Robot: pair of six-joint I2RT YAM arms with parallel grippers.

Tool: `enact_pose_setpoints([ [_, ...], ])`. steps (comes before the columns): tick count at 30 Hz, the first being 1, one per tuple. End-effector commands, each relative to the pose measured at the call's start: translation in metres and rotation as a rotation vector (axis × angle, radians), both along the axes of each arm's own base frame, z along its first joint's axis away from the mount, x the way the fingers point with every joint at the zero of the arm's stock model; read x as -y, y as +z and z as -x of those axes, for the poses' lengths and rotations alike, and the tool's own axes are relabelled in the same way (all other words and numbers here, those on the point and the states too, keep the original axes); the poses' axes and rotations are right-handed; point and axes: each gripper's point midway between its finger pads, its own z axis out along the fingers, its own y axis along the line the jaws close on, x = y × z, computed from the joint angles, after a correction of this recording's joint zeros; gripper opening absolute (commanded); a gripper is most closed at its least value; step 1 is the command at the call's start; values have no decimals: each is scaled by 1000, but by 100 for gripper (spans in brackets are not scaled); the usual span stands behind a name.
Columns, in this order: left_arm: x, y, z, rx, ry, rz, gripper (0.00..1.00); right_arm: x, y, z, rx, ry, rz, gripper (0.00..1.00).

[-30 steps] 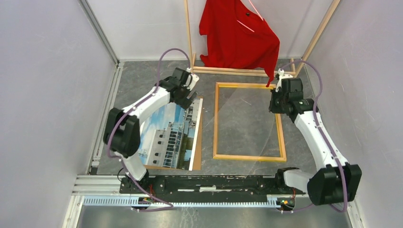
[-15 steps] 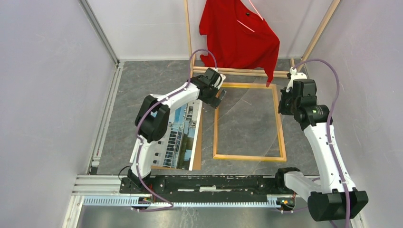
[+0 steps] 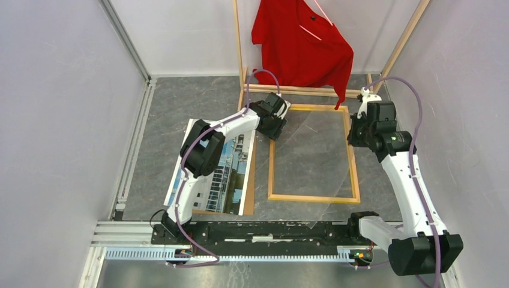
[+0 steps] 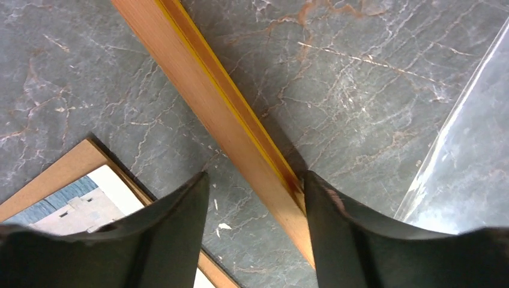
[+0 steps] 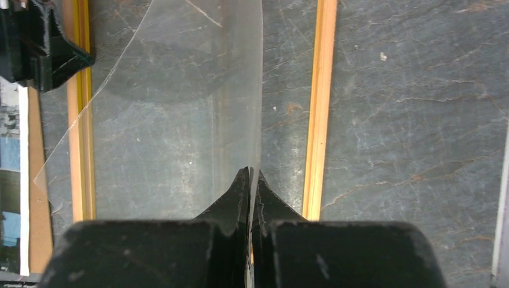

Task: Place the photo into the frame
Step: Move the photo frame to the center of the board, then adjust the photo frame item on the photo frame.

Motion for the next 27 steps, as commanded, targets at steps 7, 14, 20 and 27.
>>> enact_pose_setpoints([
  [7,-52,-7,11,113,-20,-197,53,-39,-22,-4,-4,136,-173,0],
  [14,-82,-5,20,179,-72,-300,48,-63,-30,-7,-5,207,-294,0],
  [20,-98,4,13,244,-72,-347,48,-77,-38,-11,-24,250,-361,0],
  [27,-86,61,6,297,-47,-251,77,-77,-51,-29,-52,255,-356,0],
])
